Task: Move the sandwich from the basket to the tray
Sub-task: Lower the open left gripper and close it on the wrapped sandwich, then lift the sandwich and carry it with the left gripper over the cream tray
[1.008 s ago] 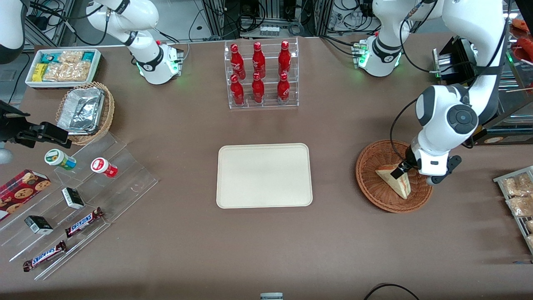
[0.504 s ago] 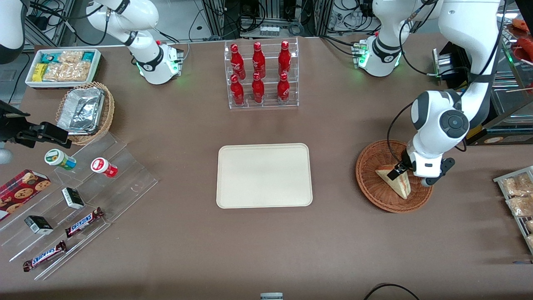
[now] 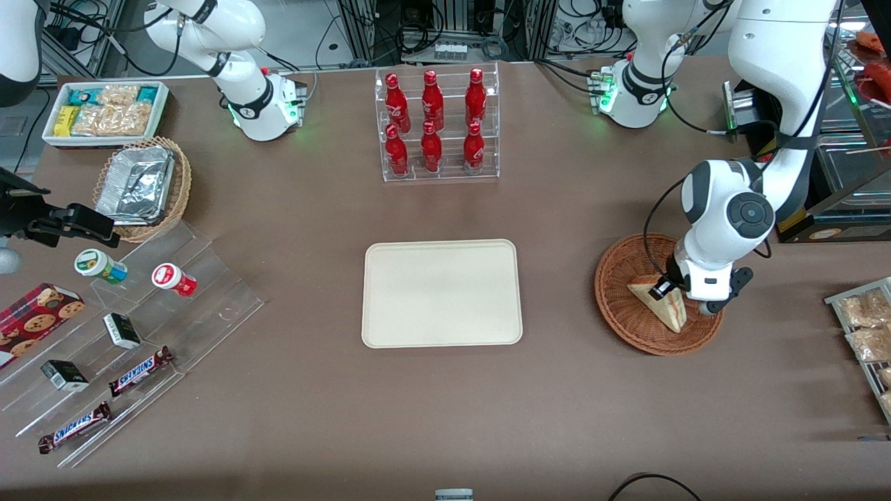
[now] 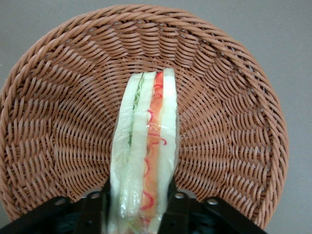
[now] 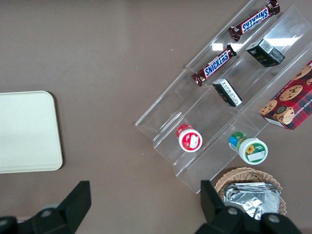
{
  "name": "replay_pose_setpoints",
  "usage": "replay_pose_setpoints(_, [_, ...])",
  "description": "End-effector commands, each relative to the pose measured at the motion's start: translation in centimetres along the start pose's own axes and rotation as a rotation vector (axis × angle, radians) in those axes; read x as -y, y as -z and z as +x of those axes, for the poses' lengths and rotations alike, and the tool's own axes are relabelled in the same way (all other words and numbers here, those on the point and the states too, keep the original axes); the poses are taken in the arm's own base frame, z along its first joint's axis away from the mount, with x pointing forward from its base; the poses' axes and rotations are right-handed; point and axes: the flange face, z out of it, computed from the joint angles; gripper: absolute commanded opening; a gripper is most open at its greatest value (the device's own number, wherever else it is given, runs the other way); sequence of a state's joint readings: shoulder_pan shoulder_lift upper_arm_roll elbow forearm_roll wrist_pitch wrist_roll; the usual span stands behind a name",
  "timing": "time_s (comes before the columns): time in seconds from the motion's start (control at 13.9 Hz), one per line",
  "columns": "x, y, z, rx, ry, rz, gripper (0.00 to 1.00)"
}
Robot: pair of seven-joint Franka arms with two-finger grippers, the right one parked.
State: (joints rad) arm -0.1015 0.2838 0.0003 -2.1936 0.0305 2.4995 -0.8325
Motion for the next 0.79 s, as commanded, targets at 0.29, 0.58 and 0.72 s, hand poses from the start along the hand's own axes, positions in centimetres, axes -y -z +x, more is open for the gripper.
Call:
replay_pose_setpoints(0.29, [-1.7, 9.7, -1.3, 0.054, -0.035, 0.084, 0.00])
replay_pose_setpoints(0.58, [-9.2, 16.7, -6.3, 0.092, -0.160, 0.119, 0.00])
replay_pose_setpoints(0.72, [-14.1, 18.7, -11.5, 0.076, -0.246, 0.089, 0.00])
